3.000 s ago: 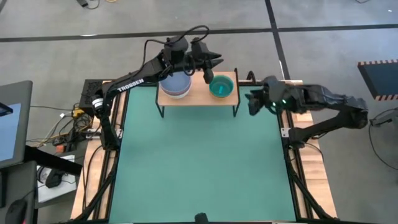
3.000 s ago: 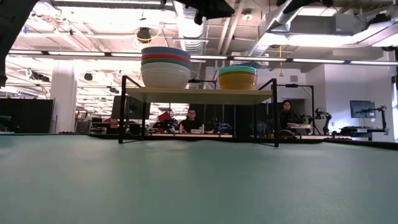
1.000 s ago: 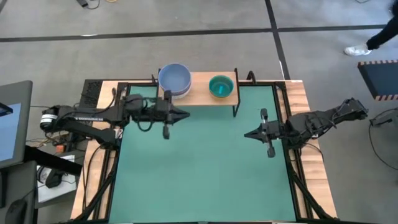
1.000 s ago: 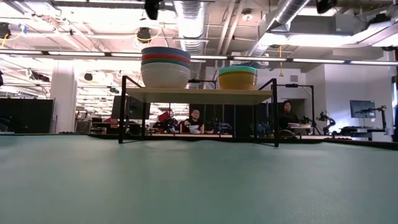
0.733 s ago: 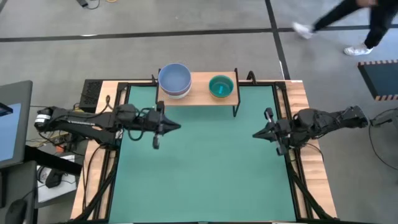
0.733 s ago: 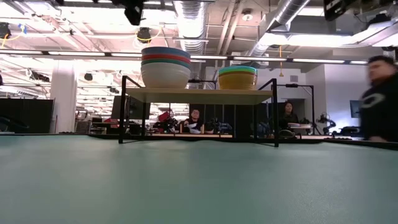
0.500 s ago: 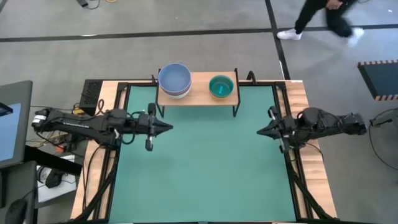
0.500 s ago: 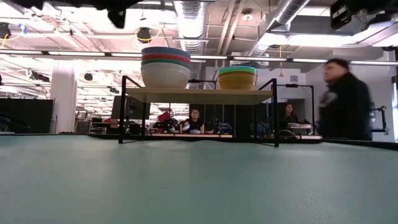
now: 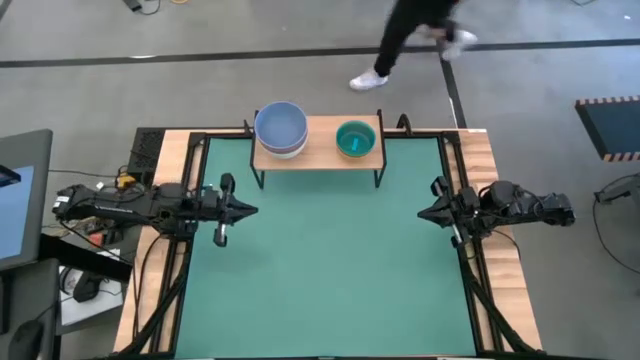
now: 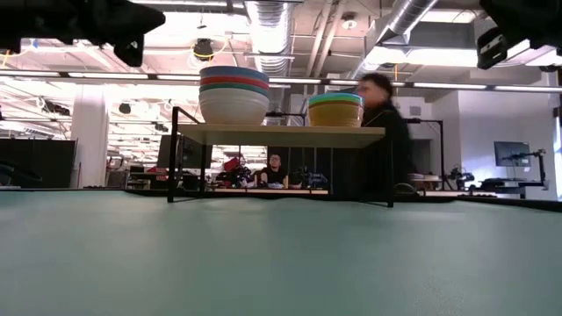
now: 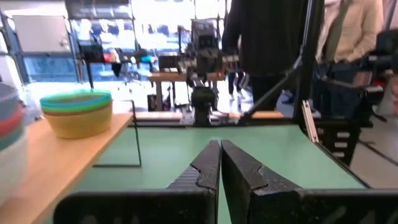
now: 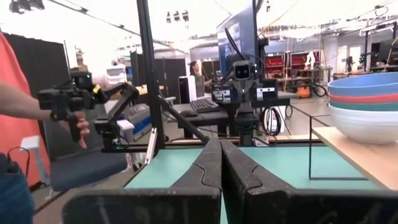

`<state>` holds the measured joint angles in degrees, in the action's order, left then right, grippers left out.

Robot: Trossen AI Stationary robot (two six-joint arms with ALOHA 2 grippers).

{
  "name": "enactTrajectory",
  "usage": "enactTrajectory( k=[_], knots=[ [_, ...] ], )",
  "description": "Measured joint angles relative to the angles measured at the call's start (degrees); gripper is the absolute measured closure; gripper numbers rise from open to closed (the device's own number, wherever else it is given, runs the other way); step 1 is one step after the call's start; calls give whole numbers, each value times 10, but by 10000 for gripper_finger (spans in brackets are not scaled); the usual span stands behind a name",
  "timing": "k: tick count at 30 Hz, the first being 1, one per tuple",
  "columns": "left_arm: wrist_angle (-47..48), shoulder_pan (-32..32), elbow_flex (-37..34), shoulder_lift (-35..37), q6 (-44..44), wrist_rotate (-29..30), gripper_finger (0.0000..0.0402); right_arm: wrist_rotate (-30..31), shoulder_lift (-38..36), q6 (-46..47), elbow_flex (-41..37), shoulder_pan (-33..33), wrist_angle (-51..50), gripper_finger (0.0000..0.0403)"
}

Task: Place and stack bowls onto a shelf
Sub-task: Return to Home Position

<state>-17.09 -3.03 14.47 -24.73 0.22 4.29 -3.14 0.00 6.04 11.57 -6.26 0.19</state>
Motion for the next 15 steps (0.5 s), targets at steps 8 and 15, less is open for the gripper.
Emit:
enactTrajectory(
  k=[8,15],
  knots=[
    [16,0,-45,104,4,11,401,0,1,-3,-7,0,2,383],
    [109,0,-46,171,0,10,401,1,1,6,-21,0,32,383]
  ],
)
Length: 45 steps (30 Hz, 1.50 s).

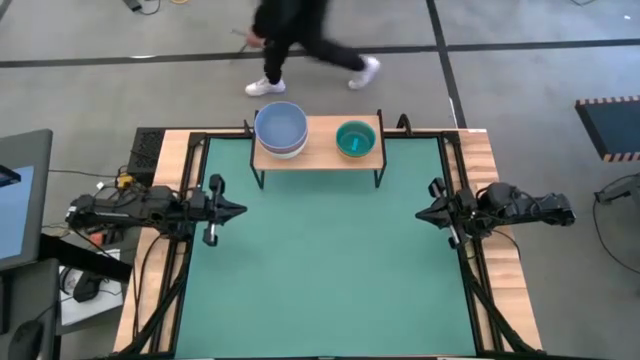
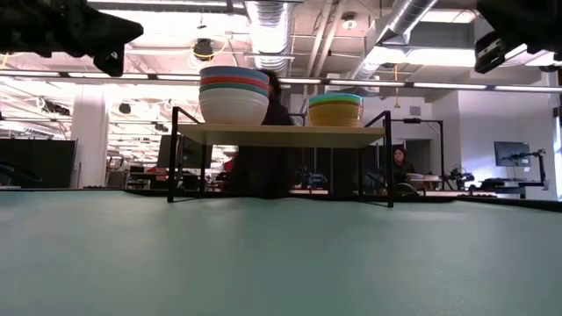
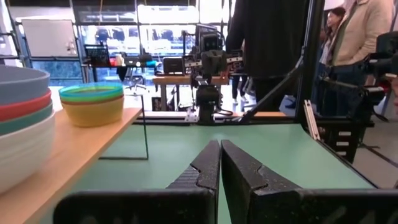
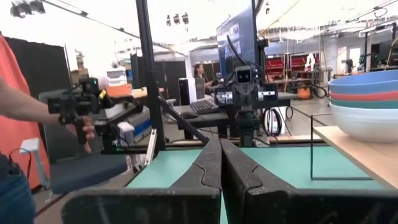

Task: Place and stack bowls onto a shelf
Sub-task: Return to Home Position

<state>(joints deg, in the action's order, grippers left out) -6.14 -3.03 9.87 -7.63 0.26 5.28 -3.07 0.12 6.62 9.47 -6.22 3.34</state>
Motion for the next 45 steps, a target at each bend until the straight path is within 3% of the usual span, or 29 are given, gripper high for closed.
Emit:
enactTrajectory(
  k=[11,16,24,32,38,45],
  knots=[
    [79,0,0,77,16,0,401,1,0,13,-37,0,39,383],
    [92,0,0,74,23,-4,401,2,0,41,-85,0,136,383],
    [117,0,0,74,21,-3,401,8,0,25,-88,9,118,382],
    [97,0,-22,74,16,-11,401,6,0,26,-88,39,92,382],
    [26,0,-63,74,1,-19,401,3,0,27,-88,56,92,382],
    [25,0,-65,74,28,-19,401,2,0,25,-88,57,87,382]
  ],
)
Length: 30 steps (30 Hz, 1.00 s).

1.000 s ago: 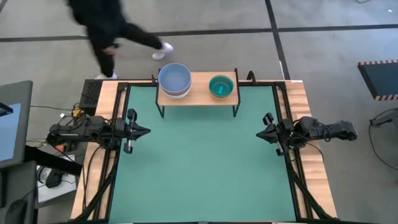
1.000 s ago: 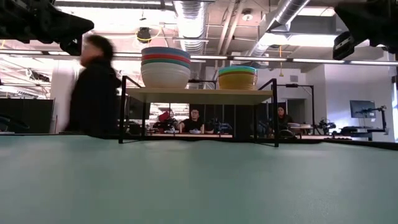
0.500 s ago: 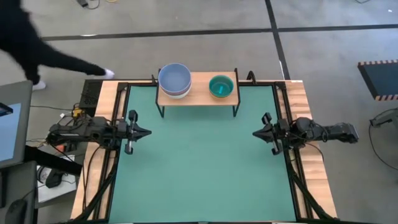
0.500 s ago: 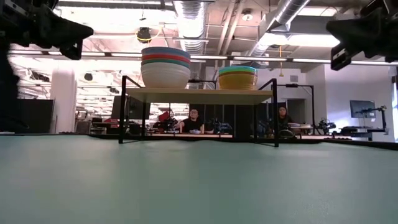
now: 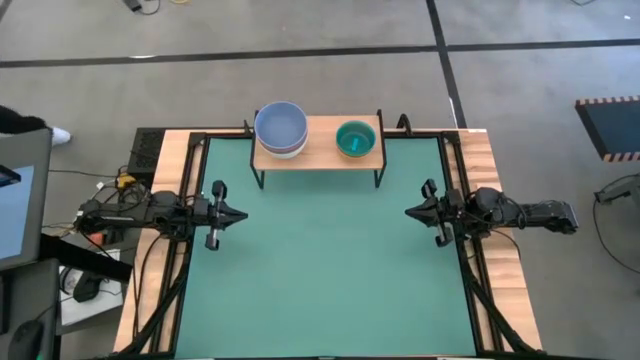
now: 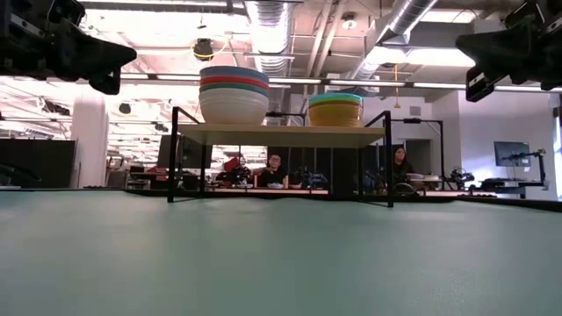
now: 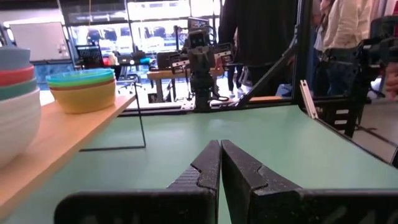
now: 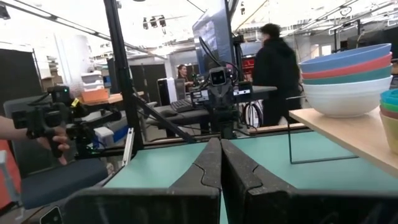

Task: Place and stack bowls onto a shelf
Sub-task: Return to Home Position

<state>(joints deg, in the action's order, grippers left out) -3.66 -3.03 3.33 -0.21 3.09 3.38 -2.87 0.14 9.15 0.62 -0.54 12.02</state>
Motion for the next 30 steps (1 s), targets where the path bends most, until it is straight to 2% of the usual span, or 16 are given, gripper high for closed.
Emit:
enactTrajectory(
  k=[8,11,18,25,30],
  knots=[
    [-5,0,-1,0,18,0,401,-2,0,-2,0,-1,-13,382],
    [-38,0,-26,0,10,-6,401,-3,0,-2,0,-9,-19,382],
    [-12,0,-27,0,-4,-15,401,-4,0,-6,0,-33,-22,382],
    [23,0,-28,-1,-3,-31,401,-2,0,-21,0,-35,-92,377],
    [20,0,-28,-14,-9,-31,401,0,0,-21,0,-35,-95,378]
  ],
)
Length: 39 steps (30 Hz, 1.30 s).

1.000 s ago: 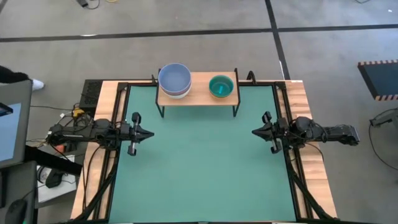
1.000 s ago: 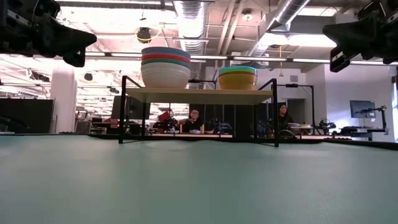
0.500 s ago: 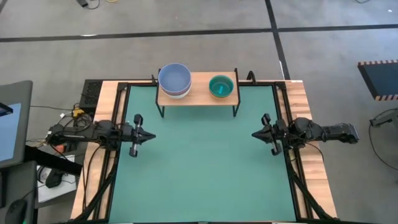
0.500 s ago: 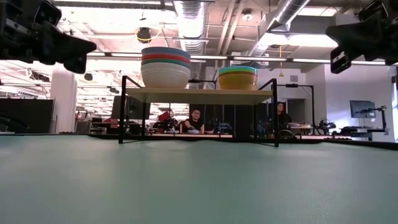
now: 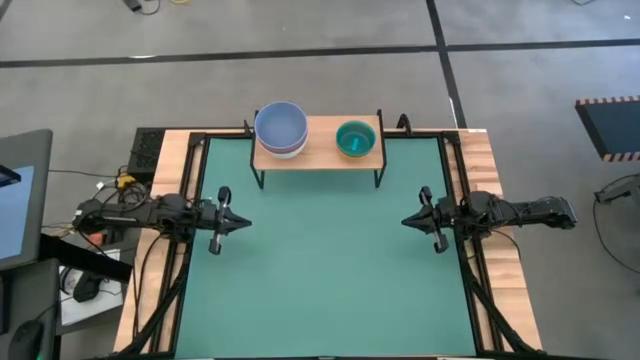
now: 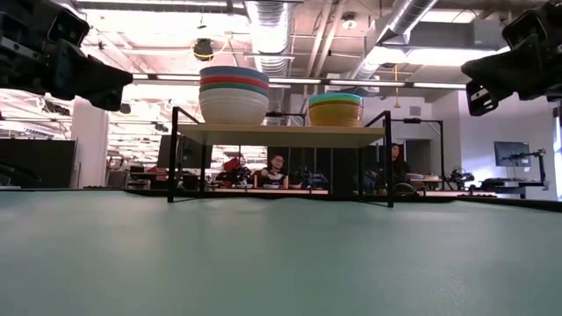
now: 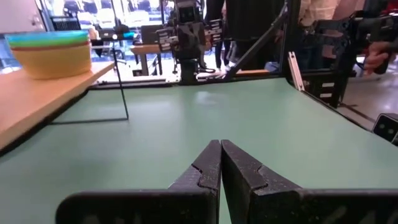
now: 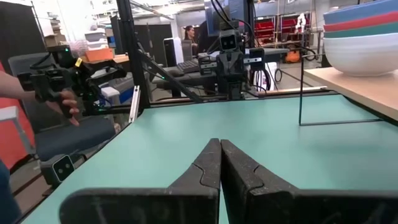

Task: Place and stack bowls onto a shelf
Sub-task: Return to Home Position

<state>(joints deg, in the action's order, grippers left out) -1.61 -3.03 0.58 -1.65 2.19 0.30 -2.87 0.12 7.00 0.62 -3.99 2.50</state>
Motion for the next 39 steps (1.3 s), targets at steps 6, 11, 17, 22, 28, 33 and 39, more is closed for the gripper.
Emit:
enactTrajectory(
  k=[6,11,17,22,28,33,39],
  knots=[
    [0,0,0,-8,-46,1,401,0,0,-14,0,-2,-2,374],
    [0,0,-1,-9,-85,4,401,0,0,-30,1,-2,-15,374],
    [0,0,-1,-9,-85,4,401,-1,0,-40,1,-17,-18,374],
    [0,0,-1,-9,-85,4,401,-1,0,-40,1,-24,-19,372],
    [0,0,-1,-9,-85,4,401,-1,0,-40,0,-23,-20,371],
    [0,0,-2,-9,-85,4,402,-1,0,-40,0,-23,-20,370],
    [0,0,-2,-9,-85,4,401,-1,0,-40,0,-23,-20,370]
  ],
)
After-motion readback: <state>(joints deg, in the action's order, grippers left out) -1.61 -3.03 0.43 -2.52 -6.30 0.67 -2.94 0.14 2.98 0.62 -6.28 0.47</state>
